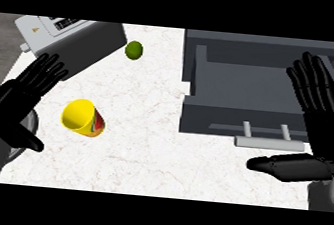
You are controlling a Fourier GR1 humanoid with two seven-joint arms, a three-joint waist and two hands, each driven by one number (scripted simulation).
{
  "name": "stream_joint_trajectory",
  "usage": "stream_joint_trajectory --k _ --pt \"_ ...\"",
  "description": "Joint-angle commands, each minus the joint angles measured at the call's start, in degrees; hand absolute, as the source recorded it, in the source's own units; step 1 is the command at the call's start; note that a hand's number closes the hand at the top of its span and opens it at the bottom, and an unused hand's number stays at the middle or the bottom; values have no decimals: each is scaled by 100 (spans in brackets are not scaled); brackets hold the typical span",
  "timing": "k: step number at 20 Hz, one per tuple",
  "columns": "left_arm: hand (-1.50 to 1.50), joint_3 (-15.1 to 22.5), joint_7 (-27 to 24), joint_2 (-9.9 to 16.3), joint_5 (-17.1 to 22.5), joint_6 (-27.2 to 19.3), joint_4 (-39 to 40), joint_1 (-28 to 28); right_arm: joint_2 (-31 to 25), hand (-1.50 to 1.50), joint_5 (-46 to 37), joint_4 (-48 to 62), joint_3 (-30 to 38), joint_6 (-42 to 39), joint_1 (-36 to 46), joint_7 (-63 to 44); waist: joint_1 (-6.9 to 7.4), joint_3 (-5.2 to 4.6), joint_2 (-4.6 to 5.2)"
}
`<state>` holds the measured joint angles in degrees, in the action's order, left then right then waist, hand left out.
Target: Pick up the cup, place it into the drawer and close the drawer
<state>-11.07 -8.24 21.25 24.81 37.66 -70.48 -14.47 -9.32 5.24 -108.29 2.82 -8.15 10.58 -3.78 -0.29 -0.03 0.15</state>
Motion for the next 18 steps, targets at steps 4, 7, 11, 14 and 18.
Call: stream_joint_trajectory --k 4,7,11,14,18 --pt "-150 -163 -1192 233 -1079 196 1956 -610 -246 -150 208 160 365 -132 479 -202 -40 -4 9" --pt "-150 -11 -2055 105 -1767 32 2885 -797 73 -150 -215 41 -94 19 123 71 -78 -7 16" --pt "-150 162 -2825 30 -2252 -160 3548 -815 -3 -150 26 -33 188 99 464 -336 -42 -5 6" --pt "-150 171 -3360 201 -2520 -133 4543 -1216 -173 -150 202 408 335 -201 654 -73 -97 -11 36" --pt "-150 273 -3928 22 -2749 -473 5028 -1287 -92 -150 68 168 237 -164 300 27 -129 -15 38"
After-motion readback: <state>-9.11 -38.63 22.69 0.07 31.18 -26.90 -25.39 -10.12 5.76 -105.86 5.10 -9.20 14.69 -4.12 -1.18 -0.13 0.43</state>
